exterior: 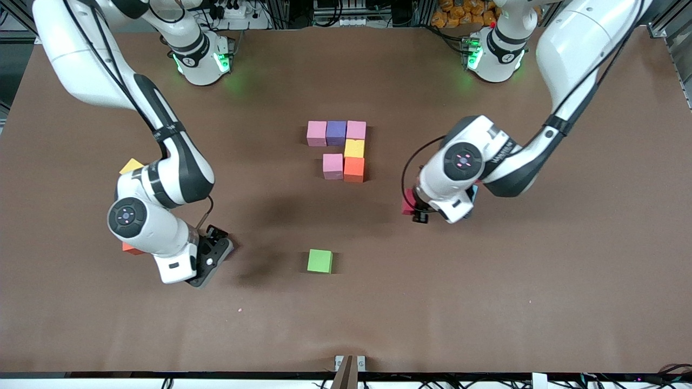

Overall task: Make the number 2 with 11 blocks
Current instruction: 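Grasp the purple cube with the right gripper while the left gripper carries magenta, then place the magenta cube below the pink cube with the left gripper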

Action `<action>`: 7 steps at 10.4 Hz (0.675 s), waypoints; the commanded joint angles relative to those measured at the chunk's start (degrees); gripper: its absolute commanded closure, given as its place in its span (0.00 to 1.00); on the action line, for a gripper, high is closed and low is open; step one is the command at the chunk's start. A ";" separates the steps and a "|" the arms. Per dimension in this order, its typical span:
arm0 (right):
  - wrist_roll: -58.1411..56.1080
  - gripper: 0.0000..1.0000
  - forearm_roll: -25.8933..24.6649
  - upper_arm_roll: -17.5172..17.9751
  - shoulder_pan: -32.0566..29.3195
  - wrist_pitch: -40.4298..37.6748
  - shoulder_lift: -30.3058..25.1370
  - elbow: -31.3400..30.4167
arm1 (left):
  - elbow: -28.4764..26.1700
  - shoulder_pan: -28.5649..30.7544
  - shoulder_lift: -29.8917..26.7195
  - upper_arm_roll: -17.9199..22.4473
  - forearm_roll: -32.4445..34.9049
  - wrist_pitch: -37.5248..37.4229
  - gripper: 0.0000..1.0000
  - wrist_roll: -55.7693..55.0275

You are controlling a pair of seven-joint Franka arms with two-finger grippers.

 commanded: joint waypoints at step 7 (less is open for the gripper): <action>4.09 0.00 2.92 0.80 -4.75 5.26 -1.53 -11.58 | 9.84 -13.77 4.28 4.52 -1.78 2.02 0.65 -9.91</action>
